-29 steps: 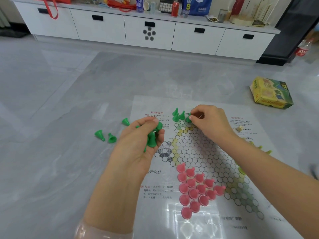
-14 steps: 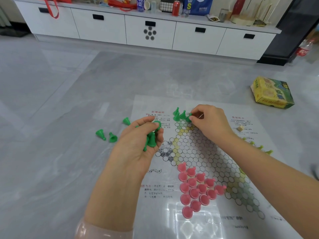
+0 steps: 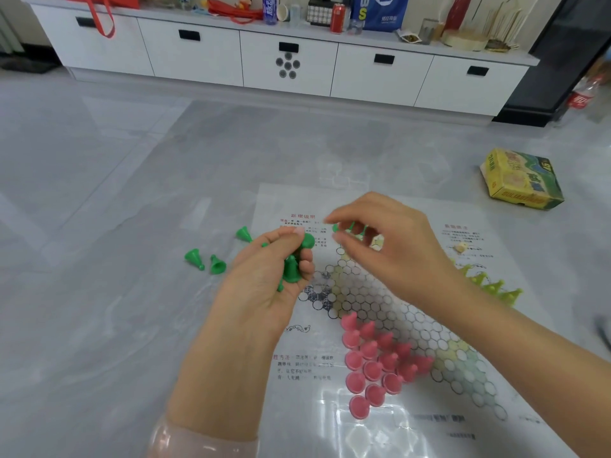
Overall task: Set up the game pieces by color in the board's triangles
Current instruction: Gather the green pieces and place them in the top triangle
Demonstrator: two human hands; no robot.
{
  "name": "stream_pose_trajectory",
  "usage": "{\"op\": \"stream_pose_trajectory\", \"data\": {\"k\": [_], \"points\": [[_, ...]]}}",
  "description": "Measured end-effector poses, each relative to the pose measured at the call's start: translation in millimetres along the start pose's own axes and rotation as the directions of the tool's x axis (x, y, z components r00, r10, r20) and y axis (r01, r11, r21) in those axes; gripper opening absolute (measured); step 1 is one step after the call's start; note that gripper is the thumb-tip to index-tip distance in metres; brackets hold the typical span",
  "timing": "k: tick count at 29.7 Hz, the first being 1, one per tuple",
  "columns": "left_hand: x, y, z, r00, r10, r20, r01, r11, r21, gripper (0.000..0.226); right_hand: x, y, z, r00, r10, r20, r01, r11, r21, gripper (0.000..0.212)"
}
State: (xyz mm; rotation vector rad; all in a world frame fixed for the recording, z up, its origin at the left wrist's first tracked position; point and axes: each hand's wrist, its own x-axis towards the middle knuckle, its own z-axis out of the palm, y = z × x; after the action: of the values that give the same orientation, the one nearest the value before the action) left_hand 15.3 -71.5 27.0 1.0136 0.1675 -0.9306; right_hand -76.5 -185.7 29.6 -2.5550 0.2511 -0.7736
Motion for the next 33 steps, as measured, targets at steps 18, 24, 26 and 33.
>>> {"op": "stream_pose_trajectory", "data": {"k": [18, 24, 26, 33], "points": [[1.5, -3.8, 2.7, 0.998, 0.01, 0.06, -0.016, 0.994, 0.104, 0.019, -0.3, -2.4, 9.2, 0.96, -0.282, 0.001, 0.275, 0.938, -0.212, 0.017], [3.0, -4.7, 1.8, 0.996, 0.03, 0.079, -0.042, 0.988, 0.146, 0.023, -1.0, -1.4, 6.3, 0.983, -0.168, 0.069, 0.18, 0.951, -0.253, 0.018], [2.0, -4.8, 1.6, 0.995, 0.044, 0.087, -0.059, 0.983, 0.173, 0.025, -0.5, -0.5, 3.1, 0.998, -0.029, 0.059, 0.038, 0.988, -0.149, 0.013], [0.5, -1.4, 1.1, 0.989, 0.145, -0.018, -0.136, 0.961, 0.242, 0.015, 16.6, 42.8, -21.2, 0.93, 0.367, 0.007, -0.359, 0.914, -0.186, 0.007]]}}
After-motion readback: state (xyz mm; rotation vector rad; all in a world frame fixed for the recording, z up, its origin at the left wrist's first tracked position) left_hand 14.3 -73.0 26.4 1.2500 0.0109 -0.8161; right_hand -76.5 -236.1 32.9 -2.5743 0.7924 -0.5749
